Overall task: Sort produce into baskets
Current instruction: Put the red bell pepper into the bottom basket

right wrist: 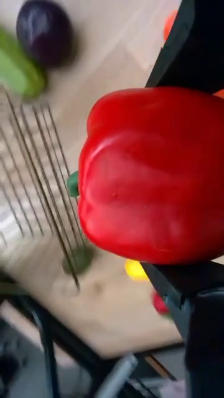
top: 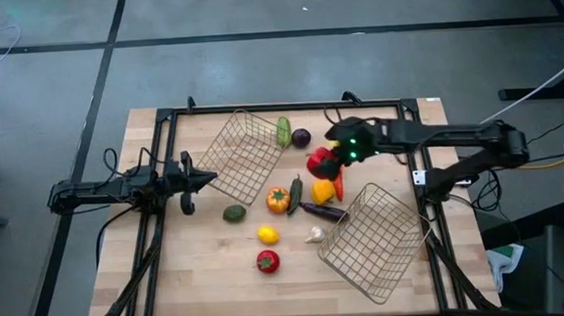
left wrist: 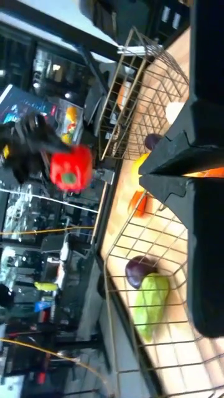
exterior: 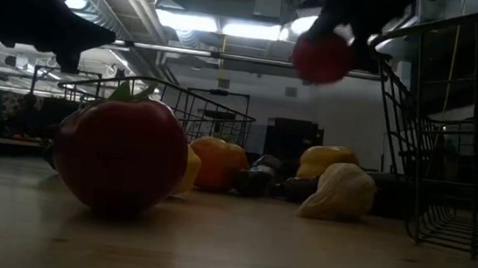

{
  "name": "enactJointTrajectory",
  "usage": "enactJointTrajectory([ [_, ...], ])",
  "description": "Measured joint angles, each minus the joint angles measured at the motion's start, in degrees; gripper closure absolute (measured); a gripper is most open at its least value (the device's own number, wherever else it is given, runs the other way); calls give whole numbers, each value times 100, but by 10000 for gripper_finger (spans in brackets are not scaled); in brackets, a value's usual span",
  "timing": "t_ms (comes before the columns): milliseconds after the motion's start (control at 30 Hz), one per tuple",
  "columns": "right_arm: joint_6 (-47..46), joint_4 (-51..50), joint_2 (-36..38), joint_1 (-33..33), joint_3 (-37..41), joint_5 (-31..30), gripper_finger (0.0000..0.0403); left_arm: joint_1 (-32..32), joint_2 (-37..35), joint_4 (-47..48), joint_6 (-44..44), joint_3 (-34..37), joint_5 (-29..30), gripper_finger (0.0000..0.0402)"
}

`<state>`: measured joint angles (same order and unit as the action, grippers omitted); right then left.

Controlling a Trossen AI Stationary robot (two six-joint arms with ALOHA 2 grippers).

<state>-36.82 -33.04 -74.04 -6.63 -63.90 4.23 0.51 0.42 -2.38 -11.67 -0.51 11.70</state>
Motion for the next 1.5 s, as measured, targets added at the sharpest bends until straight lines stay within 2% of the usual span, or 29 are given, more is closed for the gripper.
enactJointTrajectory([
  [333,-50,-703,707,1774,-1,-363,73,0,-1,0,-76,0,0,402],
  [567,-335,-1836,676,3085,-2,-657,73,0,-2,0,-412,2,0,402],
  [667,-648,-2132,664,3507,0,-695,73,0,0,0,-518,2,0,402],
  [800,-1006,-2659,614,3915,27,-1132,72,0,0,0,-666,0,0,402],
  [1000,-1545,-2776,545,4165,555,-1331,72,0,-1,0,-812,1,0,402],
  [1500,-1587,-1954,294,4148,1946,-1716,72,0,0,0,-797,0,0,402],
])
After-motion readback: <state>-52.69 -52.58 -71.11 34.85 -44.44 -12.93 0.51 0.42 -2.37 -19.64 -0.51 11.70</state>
